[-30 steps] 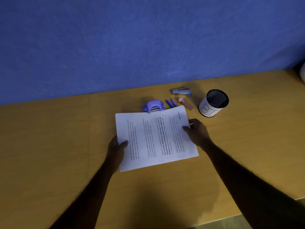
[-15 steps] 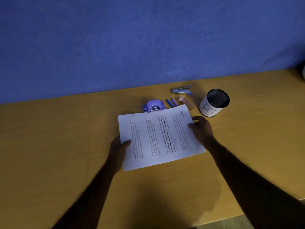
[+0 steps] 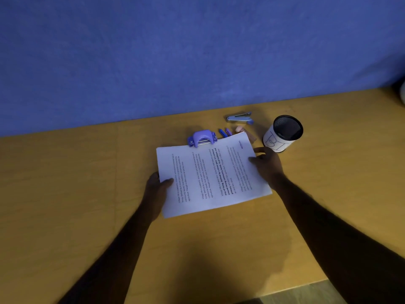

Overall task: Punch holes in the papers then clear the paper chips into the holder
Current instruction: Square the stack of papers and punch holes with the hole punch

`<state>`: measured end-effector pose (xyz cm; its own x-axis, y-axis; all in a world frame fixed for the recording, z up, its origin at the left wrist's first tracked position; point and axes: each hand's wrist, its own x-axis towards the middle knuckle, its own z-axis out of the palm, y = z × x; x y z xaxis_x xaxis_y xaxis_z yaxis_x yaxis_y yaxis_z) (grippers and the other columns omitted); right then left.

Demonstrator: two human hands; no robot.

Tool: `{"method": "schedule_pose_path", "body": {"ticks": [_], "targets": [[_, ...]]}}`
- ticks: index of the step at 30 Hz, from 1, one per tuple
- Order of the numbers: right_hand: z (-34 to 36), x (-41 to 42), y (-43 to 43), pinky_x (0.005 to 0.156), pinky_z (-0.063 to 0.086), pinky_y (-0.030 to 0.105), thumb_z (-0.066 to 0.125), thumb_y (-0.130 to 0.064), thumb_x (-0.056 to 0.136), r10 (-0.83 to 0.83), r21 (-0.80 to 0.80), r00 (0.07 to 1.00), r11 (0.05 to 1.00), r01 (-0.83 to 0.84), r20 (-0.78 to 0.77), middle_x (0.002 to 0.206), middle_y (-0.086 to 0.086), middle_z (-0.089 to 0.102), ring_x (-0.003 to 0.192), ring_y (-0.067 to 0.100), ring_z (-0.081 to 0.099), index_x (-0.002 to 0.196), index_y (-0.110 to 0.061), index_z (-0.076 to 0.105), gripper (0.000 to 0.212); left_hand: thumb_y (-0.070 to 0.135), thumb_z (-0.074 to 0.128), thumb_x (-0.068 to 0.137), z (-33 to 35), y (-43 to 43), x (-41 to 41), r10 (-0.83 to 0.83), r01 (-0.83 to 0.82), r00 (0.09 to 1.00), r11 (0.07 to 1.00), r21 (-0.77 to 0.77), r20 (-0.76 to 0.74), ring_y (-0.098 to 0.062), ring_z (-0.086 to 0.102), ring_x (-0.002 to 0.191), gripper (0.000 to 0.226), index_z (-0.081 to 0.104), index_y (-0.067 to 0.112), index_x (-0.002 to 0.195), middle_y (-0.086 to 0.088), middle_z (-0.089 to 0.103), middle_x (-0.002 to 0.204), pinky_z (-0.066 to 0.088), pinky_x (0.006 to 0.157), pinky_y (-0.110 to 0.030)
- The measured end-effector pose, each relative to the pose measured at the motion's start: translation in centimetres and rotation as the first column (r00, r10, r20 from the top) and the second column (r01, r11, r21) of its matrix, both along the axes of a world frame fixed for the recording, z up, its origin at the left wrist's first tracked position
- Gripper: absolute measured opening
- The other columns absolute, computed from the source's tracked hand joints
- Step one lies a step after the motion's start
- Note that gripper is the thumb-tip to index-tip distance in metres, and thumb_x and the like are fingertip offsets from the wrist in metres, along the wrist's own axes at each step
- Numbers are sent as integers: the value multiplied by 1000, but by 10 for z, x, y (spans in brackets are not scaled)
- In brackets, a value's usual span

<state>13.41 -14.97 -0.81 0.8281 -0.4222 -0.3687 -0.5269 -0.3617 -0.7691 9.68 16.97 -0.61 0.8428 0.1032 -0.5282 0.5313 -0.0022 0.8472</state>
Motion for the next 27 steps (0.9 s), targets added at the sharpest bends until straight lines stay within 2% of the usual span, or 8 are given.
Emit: {"method": "schedule_pose_path", "body": {"ticks": [5,10,12,15,18,21,23,27], "targets": [[0,3,4,75,57,39,66,-17,86,22,-62,1000,998,-21,17,99,9,70,84,25,67,113,-14,58,28,1,55,92,-5,-5,3,20,-18,1000,994,104,-17,-27,65,94,27,60,4,119,-12,68,113,50,69,-31],[-2,6,7,65,50,27,66,-19,88,116,-185,993,977,-107,37,98,11,71,80,23,66,112,-12,59,26,3,55,94,-9,-8,3,14,-10,1000,984,177,-20,-24,63,95,31,56,2,124,-14,66,117,47,67,-26],[2,5,7,67,52,28,66,-22,88,174,-309,983,939,-149,57,100,12,71,83,26,66,114,-10,59,29,4,56,94,-10,-9,2,15,-11,1000,981,196,-23,-23,62,94,30,56,3,124,-13,66,117,47,66,-25],[10,5,11,78,57,38,67,-26,87,303,-551,944,814,-184,133,108,12,67,97,27,63,114,-11,62,31,5,55,94,-12,-12,0,27,-19,999,980,198,-38,-27,64,99,31,55,4,125,-14,66,118,50,72,-31],[22,22,29,78,56,35,66,-26,90,453,-502,868,809,-306,202,103,9,68,91,20,64,105,-10,67,22,7,55,95,-12,-14,-1,29,-16,998,975,223,-51,-31,63,103,31,53,5,126,-14,64,119,53,81,-40],[34,61,58,67,48,29,62,-27,91,544,-385,837,788,-481,67,93,8,70,82,17,62,92,-10,71,19,7,54,95,-12,-15,0,34,-22,998,966,257,-44,-33,62,105,31,53,3,126,-16,63,121,53,89,-46],[37,87,79,60,41,24,63,-23,88,570,-299,822,787,-539,18,96,9,73,81,16,61,91,-9,73,17,7,55,94,-14,-15,-1,45,-35,998,959,280,-31,-32,61,107,31,54,3,126,-16,63,121,51,89,-43],[40,125,102,87,49,33,69,-23,84,682,-353,727,663,-660,-78,108,12,71,104,26,63,98,-5,73,23,7,56,94,-18,-16,-1,64,-58,998,956,289,-12,-30,61,108,32,56,4,126,-13,64,123,47,85,-36]]}}
